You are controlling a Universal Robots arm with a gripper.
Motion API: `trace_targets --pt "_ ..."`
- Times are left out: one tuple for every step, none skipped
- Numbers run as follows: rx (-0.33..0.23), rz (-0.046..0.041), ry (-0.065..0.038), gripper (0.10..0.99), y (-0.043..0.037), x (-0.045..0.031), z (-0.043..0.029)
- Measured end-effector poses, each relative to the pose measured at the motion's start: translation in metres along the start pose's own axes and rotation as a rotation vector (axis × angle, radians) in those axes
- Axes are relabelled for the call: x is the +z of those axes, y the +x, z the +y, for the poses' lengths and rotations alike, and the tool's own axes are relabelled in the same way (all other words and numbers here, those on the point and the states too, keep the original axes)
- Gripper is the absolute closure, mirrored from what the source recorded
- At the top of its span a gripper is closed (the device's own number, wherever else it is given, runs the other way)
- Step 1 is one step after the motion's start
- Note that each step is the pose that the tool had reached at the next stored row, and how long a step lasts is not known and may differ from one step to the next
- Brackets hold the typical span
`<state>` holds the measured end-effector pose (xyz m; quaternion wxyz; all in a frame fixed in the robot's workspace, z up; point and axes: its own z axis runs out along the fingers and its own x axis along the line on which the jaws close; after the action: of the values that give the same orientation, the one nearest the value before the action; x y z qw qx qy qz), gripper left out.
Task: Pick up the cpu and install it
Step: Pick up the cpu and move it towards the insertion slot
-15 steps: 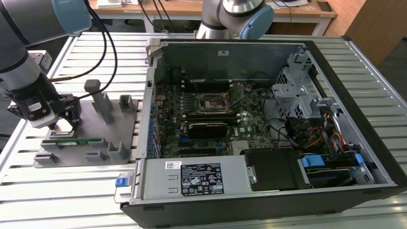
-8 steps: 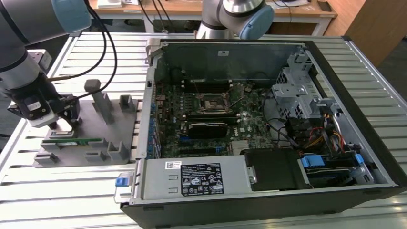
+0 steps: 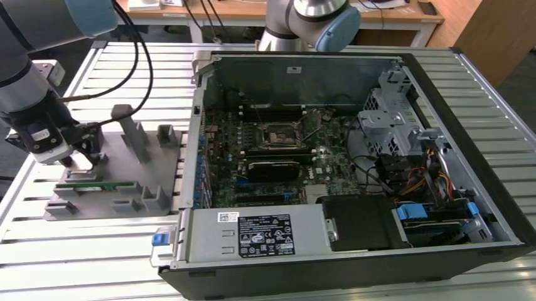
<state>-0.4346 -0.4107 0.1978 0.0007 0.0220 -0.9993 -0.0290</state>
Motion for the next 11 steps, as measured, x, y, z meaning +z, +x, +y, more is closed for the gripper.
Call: trace_targets --pt "0.0 0.0003 0.0 0.557 0.0 -0.0014 0.0001" --pt "0.0 0.0004 0.0 0.557 0.0 -0.002 0.0001" --pt "0.0 0.0004 0.0 0.557 -0.0001 -0.0024 0.0002" --pt "0.0 0.0013 0.0 0.557 -0.0001 -0.0029 0.0002" --pt "0.0 0.0028 0.0 0.557 -0.0001 -0.0036 0.0002" --pt "0.0 0.0033 0.0 0.557 0.0 -0.0045 0.0002" --pt "0.0 0.0034 0.0 0.557 0.0 -0.0065 0.0003" --pt "0.0 0.0033 0.0 0.557 0.0 -0.0084 0.0005" --pt "0.0 0.0034 0.0 0.557 0.0 -0.0099 0.0005" --pt "0.0 0.0033 0.0 0.557 0.0 -0.0117 0.0006" --pt "0.0 0.0032 -0.001 0.557 0.0 -0.0132 0.0007"
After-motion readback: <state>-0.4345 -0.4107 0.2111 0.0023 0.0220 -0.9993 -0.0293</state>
